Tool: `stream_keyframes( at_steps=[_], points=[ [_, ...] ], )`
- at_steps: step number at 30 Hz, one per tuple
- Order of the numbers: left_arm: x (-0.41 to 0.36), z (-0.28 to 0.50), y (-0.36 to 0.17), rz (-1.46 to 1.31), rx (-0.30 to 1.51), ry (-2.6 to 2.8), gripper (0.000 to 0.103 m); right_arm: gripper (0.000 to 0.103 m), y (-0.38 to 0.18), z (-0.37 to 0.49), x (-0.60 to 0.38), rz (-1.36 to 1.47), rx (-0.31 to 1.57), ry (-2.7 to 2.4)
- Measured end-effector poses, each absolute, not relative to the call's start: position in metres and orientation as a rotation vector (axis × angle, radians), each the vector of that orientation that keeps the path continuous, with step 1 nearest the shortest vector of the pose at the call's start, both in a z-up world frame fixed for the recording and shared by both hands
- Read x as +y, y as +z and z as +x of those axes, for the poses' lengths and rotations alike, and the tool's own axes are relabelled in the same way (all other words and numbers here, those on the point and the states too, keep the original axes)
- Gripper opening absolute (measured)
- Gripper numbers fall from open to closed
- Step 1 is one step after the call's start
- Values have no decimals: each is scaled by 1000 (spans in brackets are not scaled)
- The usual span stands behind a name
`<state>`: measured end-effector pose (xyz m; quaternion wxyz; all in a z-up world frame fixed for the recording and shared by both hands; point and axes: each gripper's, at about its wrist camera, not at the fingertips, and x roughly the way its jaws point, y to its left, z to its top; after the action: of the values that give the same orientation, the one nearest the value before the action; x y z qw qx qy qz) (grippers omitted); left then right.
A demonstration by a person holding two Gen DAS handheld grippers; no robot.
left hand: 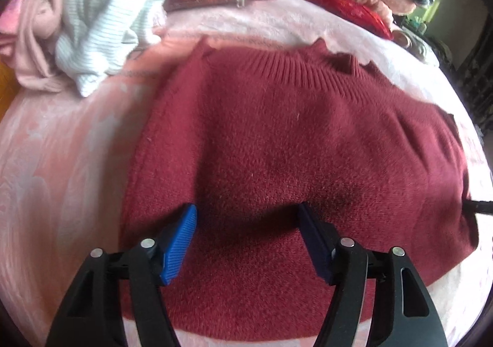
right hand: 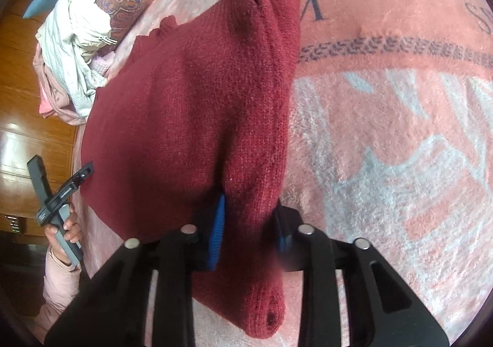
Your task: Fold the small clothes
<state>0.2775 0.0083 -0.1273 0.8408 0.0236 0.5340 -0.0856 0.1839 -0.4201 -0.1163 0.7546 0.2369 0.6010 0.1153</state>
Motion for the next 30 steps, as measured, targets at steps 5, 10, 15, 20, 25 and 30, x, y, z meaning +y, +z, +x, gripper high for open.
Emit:
stream_keyframes(
  at_steps=[5, 10, 15, 20, 25, 30],
  points=[
    [9, 279, -127, 44, 1152, -195, 69, 20, -104, 180, -413, 474, 1315, 186],
    [10, 284, -127, 36, 1189, -209, 69, 19, -76, 187, -396, 429, 1315, 148],
    [15, 290, -126, -12, 1218, -219, 70, 18, -29, 195, -364, 384, 1247, 213],
    [22, 288, -124, -56, 1210, -241, 70, 18, -1, 209, -311, 345, 1215, 320],
    [29, 285, -122, -97, 1195, -272, 70, 18, 1, 225, -239, 252, 1231, 413],
    [35, 285, -121, -125, 1195, -301, 69, 18, -41, 244, -188, 171, 1317, 402]
  ],
)
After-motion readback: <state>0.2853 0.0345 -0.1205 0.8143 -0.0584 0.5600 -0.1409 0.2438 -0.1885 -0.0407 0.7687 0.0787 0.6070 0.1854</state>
